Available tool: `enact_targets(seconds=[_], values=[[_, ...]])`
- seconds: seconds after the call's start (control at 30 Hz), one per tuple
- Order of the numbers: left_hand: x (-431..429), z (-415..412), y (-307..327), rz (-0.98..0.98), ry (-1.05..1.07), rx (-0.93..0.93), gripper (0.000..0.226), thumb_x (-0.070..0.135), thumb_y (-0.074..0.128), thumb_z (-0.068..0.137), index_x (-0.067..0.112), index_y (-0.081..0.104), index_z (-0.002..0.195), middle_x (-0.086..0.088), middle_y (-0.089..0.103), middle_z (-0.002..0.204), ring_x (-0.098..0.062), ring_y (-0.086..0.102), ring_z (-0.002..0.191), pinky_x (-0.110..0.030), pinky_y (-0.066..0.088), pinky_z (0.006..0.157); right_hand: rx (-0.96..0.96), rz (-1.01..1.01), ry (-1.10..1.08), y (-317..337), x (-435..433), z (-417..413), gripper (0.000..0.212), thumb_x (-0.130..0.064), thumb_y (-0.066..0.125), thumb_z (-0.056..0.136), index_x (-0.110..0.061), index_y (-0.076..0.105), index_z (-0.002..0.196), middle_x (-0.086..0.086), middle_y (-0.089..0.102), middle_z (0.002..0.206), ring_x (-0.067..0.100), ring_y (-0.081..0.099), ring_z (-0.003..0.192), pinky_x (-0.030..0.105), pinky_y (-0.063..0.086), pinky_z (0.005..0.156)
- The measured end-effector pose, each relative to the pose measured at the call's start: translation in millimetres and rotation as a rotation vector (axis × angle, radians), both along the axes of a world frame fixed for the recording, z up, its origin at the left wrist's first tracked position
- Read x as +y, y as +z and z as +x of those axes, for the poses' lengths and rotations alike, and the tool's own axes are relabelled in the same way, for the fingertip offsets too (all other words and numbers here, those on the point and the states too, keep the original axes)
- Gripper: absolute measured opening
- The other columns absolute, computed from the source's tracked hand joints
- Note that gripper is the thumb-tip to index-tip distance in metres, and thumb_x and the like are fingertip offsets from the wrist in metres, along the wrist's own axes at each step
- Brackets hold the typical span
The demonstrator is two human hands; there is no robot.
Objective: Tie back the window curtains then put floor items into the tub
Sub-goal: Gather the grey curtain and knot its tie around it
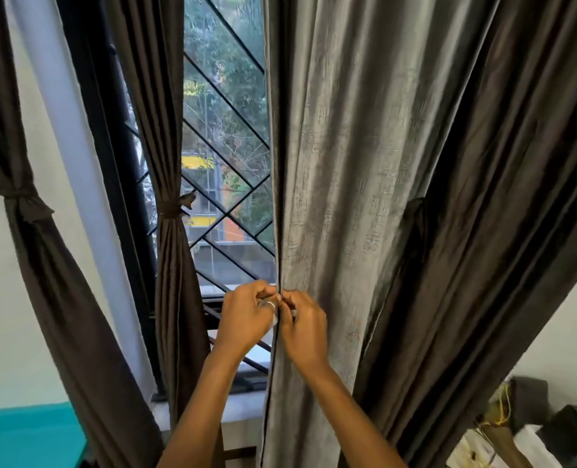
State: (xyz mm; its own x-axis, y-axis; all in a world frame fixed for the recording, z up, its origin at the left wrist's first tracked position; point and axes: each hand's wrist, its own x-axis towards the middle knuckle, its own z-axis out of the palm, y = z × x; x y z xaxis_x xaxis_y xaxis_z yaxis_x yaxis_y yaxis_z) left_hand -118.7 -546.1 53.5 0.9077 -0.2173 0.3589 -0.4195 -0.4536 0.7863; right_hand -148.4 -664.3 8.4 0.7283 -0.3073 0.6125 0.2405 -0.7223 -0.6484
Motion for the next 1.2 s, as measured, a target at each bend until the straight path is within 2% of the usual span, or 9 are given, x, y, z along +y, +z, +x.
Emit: enact_targets(seconds=[0.23,0.33,0.4,0.63,0.8,0.87,1.03,1.13,1.2], values=[[-15.7,-8.6,7.6,-0.005,0.085,0.062,0.011,0.022,0.065,0.083,0.024,0.072,0.075,0.011,0.072,0.071,-0.003,0.067,0.071,-0.033,0.058,0.070,-0.026,0.056,0.036,-2.8,-6.4,-3.5,0.019,-0.013,0.057,0.098,-0.019,0.074,0.106,-0.004,0.069,0.094,0.003,0.061,0.080,0.008,0.043,0.070],[-25.2,-14.3,15.9,0.057,0.215,0.065,0.036,0.050,0.066,0.086,0.019,0.065,0.068,0.004,0.067,0.057,-0.009,0.065,0.061,-0.032,0.053,0.060,-0.039,0.044,0.047,-1.0,-2.9,-9.4,0.022,-0.020,0.052,0.099,-0.015,0.073,0.096,-0.004,0.067,0.082,0.004,0.058,0.070,0.008,0.037,0.062],[-31.9,-15.3,18.1,0.120,0.317,0.050,0.042,0.048,0.066,0.087,0.012,0.061,0.065,-0.002,0.063,0.055,-0.017,0.062,0.059,-0.035,0.052,0.060,-0.056,0.031,0.029,-2.8,1.0,-11.0,0.032,-0.027,0.044,0.098,-0.012,0.071,0.089,-0.001,0.065,0.076,0.005,0.054,0.065,0.008,0.034,0.059],[-37.2,-18.8,13.9,0.196,0.366,0.008,0.039,0.039,0.063,0.093,0.016,0.052,0.064,-0.004,0.059,0.057,-0.024,0.061,0.059,-0.038,0.052,0.059,-0.014,0.041,0.018,-11.7,0.6,-12.3,0.020,-0.003,0.056,0.091,-0.012,0.064,0.075,-0.001,0.059,0.071,0.011,0.051,0.063,0.026,0.040,0.054],[-31.0,-25.1,12.6,0.208,0.375,-0.084,0.039,0.039,0.061,0.096,0.016,0.046,0.068,-0.006,0.057,0.060,-0.029,0.058,0.062,-0.038,0.043,0.055,0.027,0.086,0.175,4.7,-17.3,-29.9,0.017,-0.009,0.061,0.095,-0.017,0.076,0.095,-0.006,0.069,0.083,0.004,0.061,0.075,0.020,0.051,0.069],[-27.3,-22.9,12.3,0.186,0.365,-0.100,0.042,0.039,0.064,0.094,0.018,0.043,0.064,-0.007,0.056,0.058,-0.030,0.057,0.059,-0.040,0.046,0.054,0.030,0.131,0.043,7.8,-33.6,-36.2,0.016,-0.015,0.067,0.094,-0.017,0.076,0.106,-0.005,0.070,0.098,0.000,0.062,0.085,0.017,0.052,0.080],[-18.6,-19.9,9.3,0.120,0.334,-0.126,0.048,0.040,0.068,0.092,0.022,0.038,0.059,0.001,0.047,0.049,-0.016,0.041,0.045,-0.036,0.044,0.048,-0.098,0.162,-0.419,28.5,-85.9,-51.6,0.032,-0.022,0.076,0.087,-0.014,0.063,0.114,0.005,0.053,0.117,0.023,0.052,0.108,0.025,0.040,0.084],[-14.5,-18.2,6.8,0.104,0.322,-0.113,0.046,0.041,0.069,0.091,0.021,0.041,0.060,0.001,0.047,0.049,-0.016,0.040,0.045,-0.033,0.041,0.048,0.014,0.198,-0.346,44.6,-113.9,-49.0,0.057,-0.029,0.077,0.087,-0.015,0.051,0.135,-0.001,0.051,0.127,0.015,0.047,0.117,0.026,0.040,0.091],[-12.5,-16.8,4.5,0.100,0.300,-0.110,0.044,0.040,0.069,0.091,0.017,0.046,0.061,-0.002,0.051,0.051,-0.016,0.045,0.046,-0.030,0.037,0.047,0.085,0.171,-0.242,49.1,-122.8,-46.8,0.042,-0.028,0.074,0.090,-0.018,0.058,0.128,-0.010,0.060,0.113,0.006,0.055,0.104,0.025,0.044,0.088]])
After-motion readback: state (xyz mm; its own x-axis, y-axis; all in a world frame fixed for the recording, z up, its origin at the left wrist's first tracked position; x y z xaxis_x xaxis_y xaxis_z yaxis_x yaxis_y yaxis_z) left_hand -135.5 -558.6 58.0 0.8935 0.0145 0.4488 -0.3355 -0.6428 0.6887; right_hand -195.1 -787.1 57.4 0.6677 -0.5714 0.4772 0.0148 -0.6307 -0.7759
